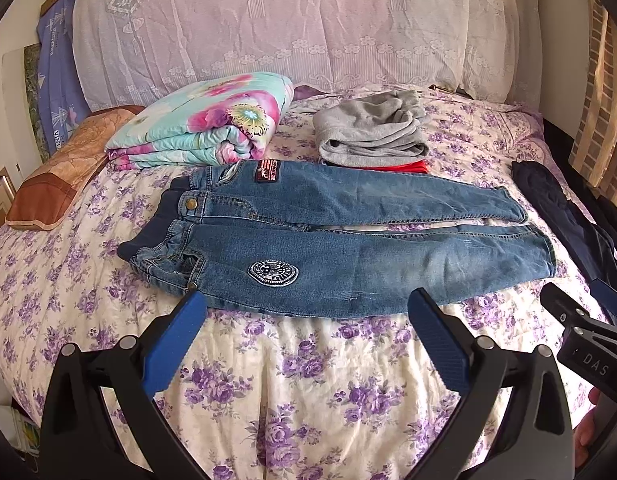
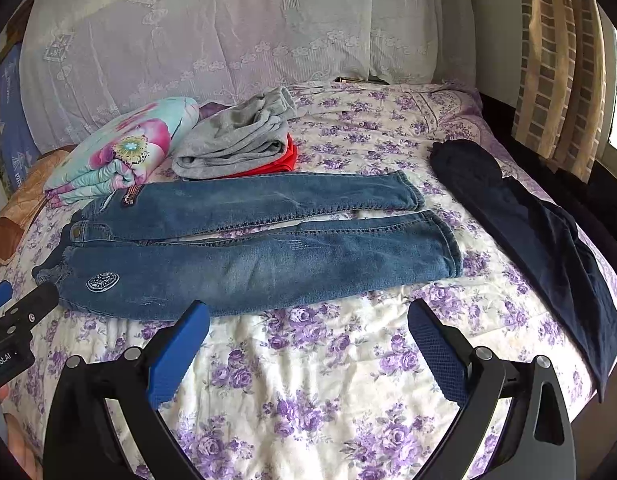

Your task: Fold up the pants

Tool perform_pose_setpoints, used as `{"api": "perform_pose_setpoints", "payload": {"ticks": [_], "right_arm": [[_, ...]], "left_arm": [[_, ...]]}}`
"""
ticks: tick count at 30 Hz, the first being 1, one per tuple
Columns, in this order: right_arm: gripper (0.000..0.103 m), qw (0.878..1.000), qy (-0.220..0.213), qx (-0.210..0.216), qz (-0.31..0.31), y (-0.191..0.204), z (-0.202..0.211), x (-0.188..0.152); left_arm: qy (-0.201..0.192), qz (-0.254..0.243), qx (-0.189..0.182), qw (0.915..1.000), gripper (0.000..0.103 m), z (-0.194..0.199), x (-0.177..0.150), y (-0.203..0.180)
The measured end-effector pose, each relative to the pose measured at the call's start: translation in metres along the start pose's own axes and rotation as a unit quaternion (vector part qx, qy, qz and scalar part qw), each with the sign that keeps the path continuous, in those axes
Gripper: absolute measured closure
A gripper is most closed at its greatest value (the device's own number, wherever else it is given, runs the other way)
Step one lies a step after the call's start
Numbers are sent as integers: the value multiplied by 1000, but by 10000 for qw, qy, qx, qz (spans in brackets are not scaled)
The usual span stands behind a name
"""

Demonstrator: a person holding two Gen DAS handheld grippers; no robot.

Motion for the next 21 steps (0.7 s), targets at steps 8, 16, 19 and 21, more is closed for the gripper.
{"api": "perform_pose_setpoints", "payload": {"ticks": [8, 16, 19, 21], "right_arm": [[3, 10000, -32, 13, -3, 0, 3, 0], [3, 10000, -38, 16, 26, 1, 6, -2], [3, 10000, -35, 28, 44, 3, 7, -2], [3, 10000, -29, 32, 62, 5, 7, -2]], "left_arm": [[-7, -3, -8, 10000, 5, 1, 0, 0], [-4, 2, -7, 10000, 5, 2, 1, 0], [-1, 5, -9, 10000, 5, 2, 1, 0], [-5, 0, -8, 10000, 5, 3, 0, 0]]}}
Point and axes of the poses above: each gripper's, at about its wrist camera, not at the fingertips, and z roughly against the way its jaws point, y to its left, x to its top, the point moved 8 cm from there along -z, roughly the way its jaws point, and after that the axes turned 14 degrees about z, right-handed, at the moved point
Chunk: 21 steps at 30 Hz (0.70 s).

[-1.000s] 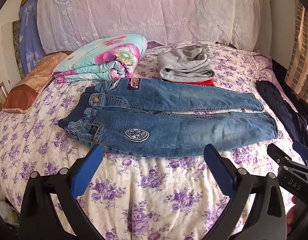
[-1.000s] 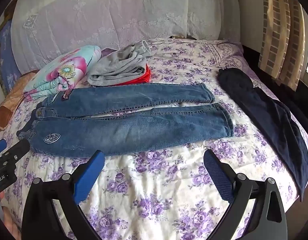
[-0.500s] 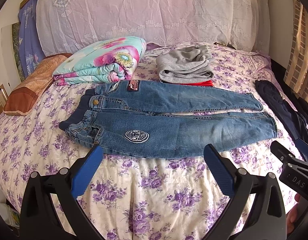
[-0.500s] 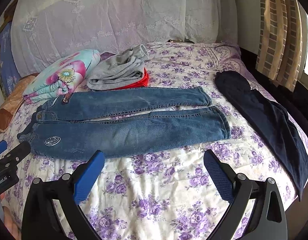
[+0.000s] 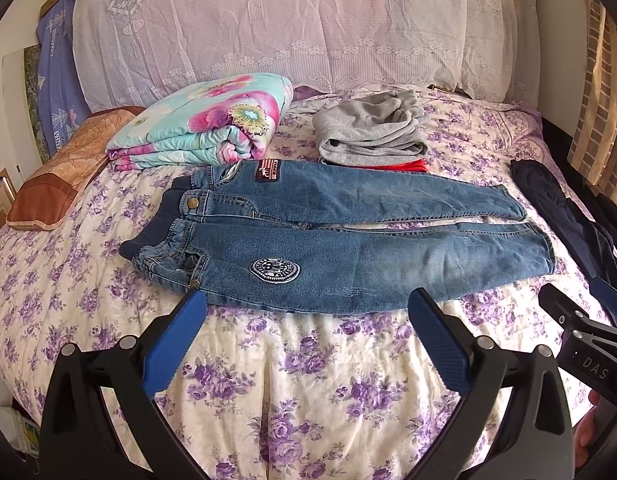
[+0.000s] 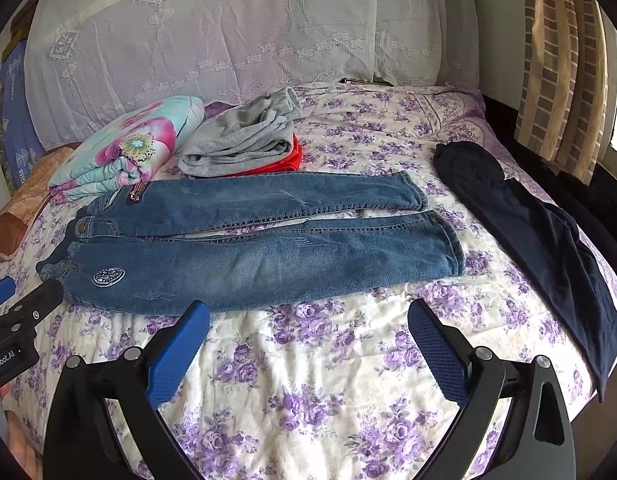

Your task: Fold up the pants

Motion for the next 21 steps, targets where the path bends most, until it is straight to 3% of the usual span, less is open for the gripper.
{"api": "perform_pose_setpoints", "payload": {"ticks": [21], "right_arm": [[3, 9999, 25, 21, 105, 11, 0, 2]], "left_arm": [[-8, -6, -2, 10000, 5, 3, -1, 2]]}}
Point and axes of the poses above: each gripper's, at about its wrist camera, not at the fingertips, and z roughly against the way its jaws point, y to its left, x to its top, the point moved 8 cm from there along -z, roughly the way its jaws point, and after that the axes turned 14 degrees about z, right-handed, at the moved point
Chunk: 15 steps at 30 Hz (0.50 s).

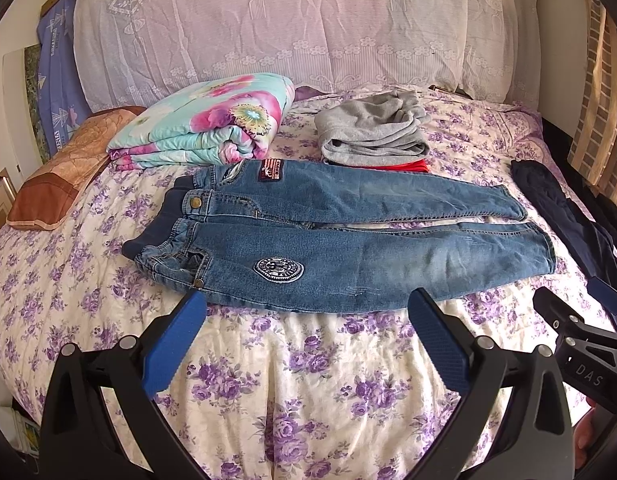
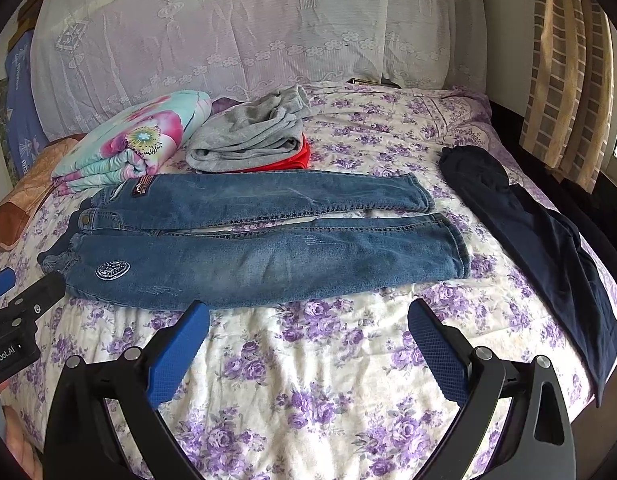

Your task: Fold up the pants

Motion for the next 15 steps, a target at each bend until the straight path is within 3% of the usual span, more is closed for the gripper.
{"api": "perform_pose_setpoints", "payload": {"ticks": [15], "right_arm": [[3, 10000, 33, 31, -19, 2, -2, -2]], "left_arm": [[-1, -48, 3, 10000, 5, 1, -2, -1]]}}
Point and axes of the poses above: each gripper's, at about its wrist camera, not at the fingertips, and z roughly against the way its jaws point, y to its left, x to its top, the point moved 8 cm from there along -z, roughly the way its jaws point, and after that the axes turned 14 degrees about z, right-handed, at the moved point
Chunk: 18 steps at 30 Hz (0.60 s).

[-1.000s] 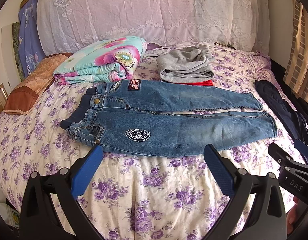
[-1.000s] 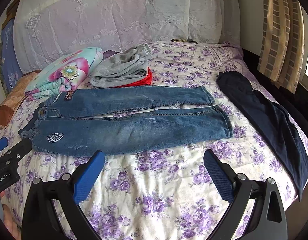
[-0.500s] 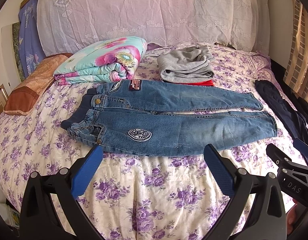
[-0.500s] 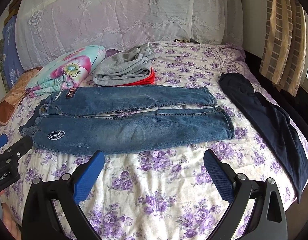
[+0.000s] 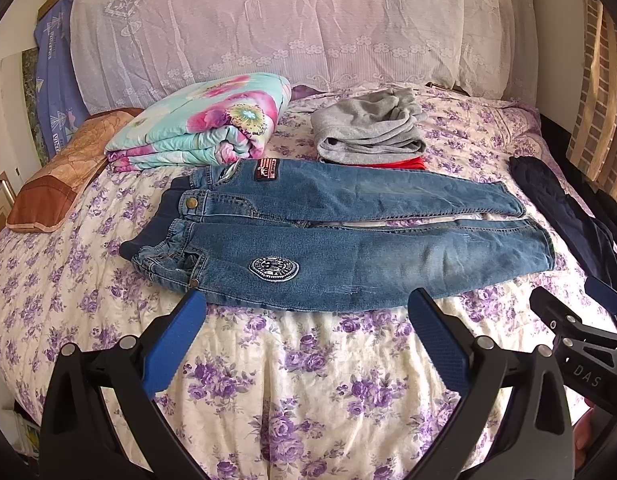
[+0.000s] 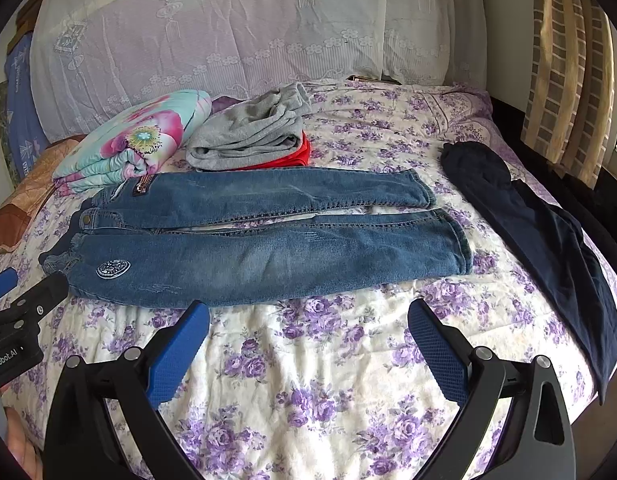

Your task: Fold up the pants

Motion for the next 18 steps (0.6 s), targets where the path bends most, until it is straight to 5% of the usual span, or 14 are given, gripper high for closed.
{"api": "perform_pose_setpoints", "payload": {"ticks": [18], "right_arm": [[3, 10000, 34, 48, -11, 0, -2, -3]], "left_arm": [[32, -18, 25, 10000, 5, -3, -4, -1]]}}
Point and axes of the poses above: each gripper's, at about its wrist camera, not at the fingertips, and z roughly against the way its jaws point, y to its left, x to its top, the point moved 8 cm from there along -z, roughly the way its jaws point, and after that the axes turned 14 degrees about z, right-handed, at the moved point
